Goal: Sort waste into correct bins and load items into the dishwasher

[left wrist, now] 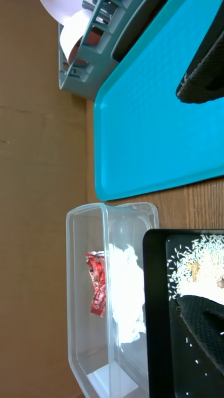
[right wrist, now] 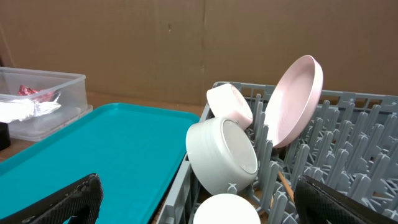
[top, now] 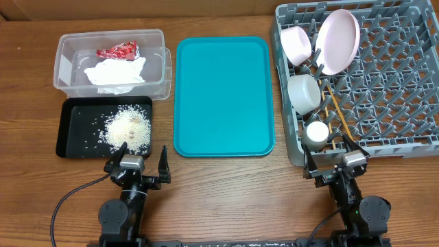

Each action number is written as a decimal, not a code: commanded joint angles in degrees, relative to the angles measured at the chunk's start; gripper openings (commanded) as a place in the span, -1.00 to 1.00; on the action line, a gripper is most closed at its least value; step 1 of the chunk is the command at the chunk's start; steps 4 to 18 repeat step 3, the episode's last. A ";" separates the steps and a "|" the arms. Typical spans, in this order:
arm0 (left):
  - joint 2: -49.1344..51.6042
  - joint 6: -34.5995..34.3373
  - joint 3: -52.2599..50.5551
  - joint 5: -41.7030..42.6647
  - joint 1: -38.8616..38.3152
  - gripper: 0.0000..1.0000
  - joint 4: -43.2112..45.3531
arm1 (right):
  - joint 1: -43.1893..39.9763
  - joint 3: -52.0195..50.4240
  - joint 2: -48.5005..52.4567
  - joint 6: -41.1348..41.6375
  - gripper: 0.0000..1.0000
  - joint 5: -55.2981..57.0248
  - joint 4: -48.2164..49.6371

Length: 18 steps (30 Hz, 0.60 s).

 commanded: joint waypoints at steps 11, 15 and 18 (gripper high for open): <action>-0.59 1.03 -0.22 0.81 -0.42 1.00 -0.11 | -0.15 -0.61 -0.57 0.42 1.00 -0.46 0.35; -0.59 1.03 -0.22 0.81 -0.42 1.00 -0.11 | -0.15 -0.61 -0.57 0.42 1.00 -0.46 0.35; -0.59 1.03 -0.22 0.81 -0.42 1.00 -0.11 | -0.15 -0.61 -0.57 0.42 1.00 -0.46 0.35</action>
